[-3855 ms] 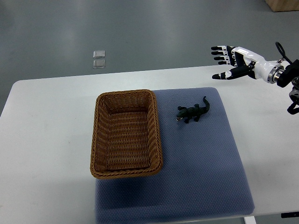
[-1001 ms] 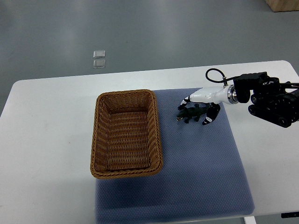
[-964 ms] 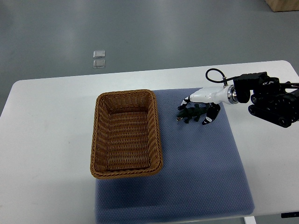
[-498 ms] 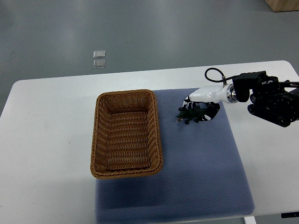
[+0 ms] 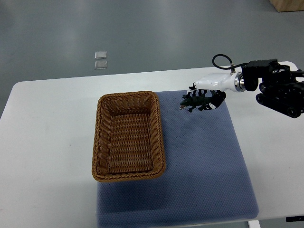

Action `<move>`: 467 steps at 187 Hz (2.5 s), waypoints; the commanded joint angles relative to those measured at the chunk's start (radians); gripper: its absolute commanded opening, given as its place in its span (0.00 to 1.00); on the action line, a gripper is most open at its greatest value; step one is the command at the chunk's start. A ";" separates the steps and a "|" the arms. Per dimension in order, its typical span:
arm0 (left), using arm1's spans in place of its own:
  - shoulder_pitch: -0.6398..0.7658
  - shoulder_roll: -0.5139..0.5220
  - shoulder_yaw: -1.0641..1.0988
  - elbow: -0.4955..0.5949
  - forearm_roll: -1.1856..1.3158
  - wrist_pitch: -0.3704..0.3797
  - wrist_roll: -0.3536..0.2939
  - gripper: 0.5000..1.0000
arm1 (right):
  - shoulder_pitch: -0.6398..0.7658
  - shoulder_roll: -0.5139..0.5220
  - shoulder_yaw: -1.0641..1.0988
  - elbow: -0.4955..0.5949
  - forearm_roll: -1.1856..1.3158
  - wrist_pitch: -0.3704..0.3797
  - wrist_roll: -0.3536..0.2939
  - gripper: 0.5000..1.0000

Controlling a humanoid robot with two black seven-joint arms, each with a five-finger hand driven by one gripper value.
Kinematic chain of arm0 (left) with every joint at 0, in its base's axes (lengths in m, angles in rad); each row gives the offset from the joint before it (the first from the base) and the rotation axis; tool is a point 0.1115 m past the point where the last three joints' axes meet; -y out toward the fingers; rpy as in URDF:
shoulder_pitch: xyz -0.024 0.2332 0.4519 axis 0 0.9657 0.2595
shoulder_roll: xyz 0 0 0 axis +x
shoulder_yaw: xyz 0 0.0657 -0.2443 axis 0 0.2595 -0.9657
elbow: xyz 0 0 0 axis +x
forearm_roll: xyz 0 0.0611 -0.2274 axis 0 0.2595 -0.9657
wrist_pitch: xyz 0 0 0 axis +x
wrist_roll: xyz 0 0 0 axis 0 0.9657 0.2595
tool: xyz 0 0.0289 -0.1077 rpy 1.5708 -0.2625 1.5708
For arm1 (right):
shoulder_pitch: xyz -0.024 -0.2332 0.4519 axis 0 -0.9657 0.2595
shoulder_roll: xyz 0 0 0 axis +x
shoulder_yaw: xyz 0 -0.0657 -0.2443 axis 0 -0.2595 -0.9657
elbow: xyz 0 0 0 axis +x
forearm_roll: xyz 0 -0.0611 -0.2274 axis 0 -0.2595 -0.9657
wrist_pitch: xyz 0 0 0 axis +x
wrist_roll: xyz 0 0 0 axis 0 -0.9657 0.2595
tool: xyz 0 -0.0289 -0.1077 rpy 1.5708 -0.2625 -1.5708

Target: Place crocodile in brown basket with right hand

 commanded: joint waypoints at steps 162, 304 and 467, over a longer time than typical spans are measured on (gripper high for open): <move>0.000 0.000 -0.003 -0.001 0.000 0.000 -0.001 1.00 | 0.153 0.163 0.057 0.216 0.023 0.006 0.163 0.16; 0.000 0.000 -0.002 -0.001 0.000 0.000 -0.001 1.00 | 0.009 0.203 0.055 0.204 0.004 -0.082 0.191 0.74; 0.000 0.000 -0.002 -0.001 0.000 0.000 -0.001 1.00 | -0.199 0.137 0.508 -0.011 0.271 0.012 0.087 0.84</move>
